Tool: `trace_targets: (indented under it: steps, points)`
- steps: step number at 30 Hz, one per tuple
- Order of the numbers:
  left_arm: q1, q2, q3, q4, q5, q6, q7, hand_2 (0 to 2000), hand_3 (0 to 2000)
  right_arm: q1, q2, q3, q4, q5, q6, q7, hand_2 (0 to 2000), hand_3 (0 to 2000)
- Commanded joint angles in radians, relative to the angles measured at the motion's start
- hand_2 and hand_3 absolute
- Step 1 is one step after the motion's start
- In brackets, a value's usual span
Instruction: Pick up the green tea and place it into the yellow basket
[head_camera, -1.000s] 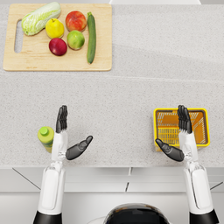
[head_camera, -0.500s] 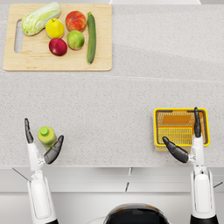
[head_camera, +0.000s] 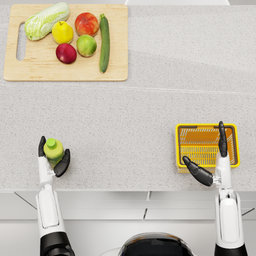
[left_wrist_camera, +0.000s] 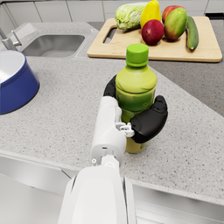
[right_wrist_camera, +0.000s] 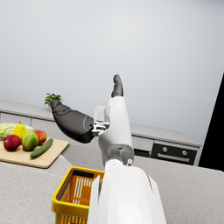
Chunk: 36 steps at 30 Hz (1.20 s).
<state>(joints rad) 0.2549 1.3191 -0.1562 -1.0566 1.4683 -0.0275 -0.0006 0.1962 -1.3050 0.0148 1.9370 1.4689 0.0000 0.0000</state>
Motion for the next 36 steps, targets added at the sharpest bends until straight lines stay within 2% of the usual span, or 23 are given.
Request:
trace_targets:
  steps: [1,3,4,6,8,10,13,15,19,23,28,29,30,32,33,34,35,36]
  points:
    - [0.032,0.0,0.008,0.032,0.0,0.006,0.0,2000,1307,0.018,-0.005,0.01,0.005,0.0,0.0,0.0,0,0]
    - [0.029,0.001,0.012,0.039,0.001,0.024,0.0,2000,1960,0.018,-0.008,0.008,0.005,0.0,0.0,0.0,0,0]
    - [0.032,0.001,0.009,0.051,0.001,0.031,-0.002,2000,2000,0.024,-0.01,0.014,0.009,0.0,0.0,0.0,0,0]
    - [0.006,0.004,0.016,-0.015,0.001,0.036,-0.005,2000,2000,0.025,-0.014,0.016,0.009,0.0,0.0,0.0,0,0]
    - [-0.04,0.01,0.018,-0.219,0.001,0.045,-0.007,2000,2000,0.026,-0.017,0.026,0.01,0.0,0.0,0.0,0,0]
    - [-0.041,0.014,0.051,-0.428,0.002,0.035,-0.002,2000,2000,0.028,-0.022,0.086,-0.003,0.0,0.0,0.0,0,0]
    - [0.021,0.02,0.164,-0.636,0.001,0.022,-0.001,2000,2000,0.051,-0.05,0.214,-0.024,0.0,0.0,0.0,0,0]
    - [0.083,0.044,0.229,-0.71,0.001,-0.014,-0.001,2000,2000,0.076,-0.08,0.273,-0.056,0.0,0.0,0.0,0,0]
    - [0.199,0.136,0.333,-0.748,0.001,-0.039,-0.001,2000,2000,0.137,-0.138,0.31,-0.105,0.0,0.0,0.0,0,0]
    - [0.255,0.212,0.452,-0.735,0.001,-0.048,-0.001,2000,2000,0.179,-0.176,0.332,-0.148,0.0,0.0,0.0,0,0]
    - [0.26,0.246,0.607,-0.682,0.0,-0.063,-0.003,2000,2000,0.235,-0.225,0.347,-0.187,0.0,0.0,0.0,0,0]
    - [0.532,-0.092,1.017,-0.671,0.0,-0.061,-0.004,2000,2000,0.246,-0.234,0.355,-0.195,0.0,0.009,0.0,0,0]
    - [0.315,0.16,0.733,-0.661,0.0,-0.049,-0.003,2000,2000,0.259,-0.246,0.363,-0.202,0.0,0.047,-0.001,0,0]
    - [0.328,0.141,0.78,-0.654,0.005,-0.032,-0.002,2000,2000,0.287,-0.263,0.373,-0.213,0.003,0.075,-0.003,0,0]
    - [0.332,0.135,0.791,-0.657,0.008,-0.024,-0.002,2000,2000,0.521,0.075,0.734,-0.223,0.004,0.086,-0.005,0,0]
    - [0.334,0.124,0.802,-0.666,0.01,-0.025,-0.002,2000,2000,0.345,-0.184,0.457,-0.231,0.006,0.057,-0.005,0,0]
    - [0.332,0.115,0.807,-0.672,0.009,-0.012,-0.002,2000,2000,0.348,-0.159,0.472,-0.224,0.005,0.068,-0.005,1361,327]
    - [0.334,0.109,0.804,-0.665,0.007,-0.022,-0.007,2000,2000,0.347,-0.163,0.469,-0.23,0.005,0.22,-0.003,2000,653]
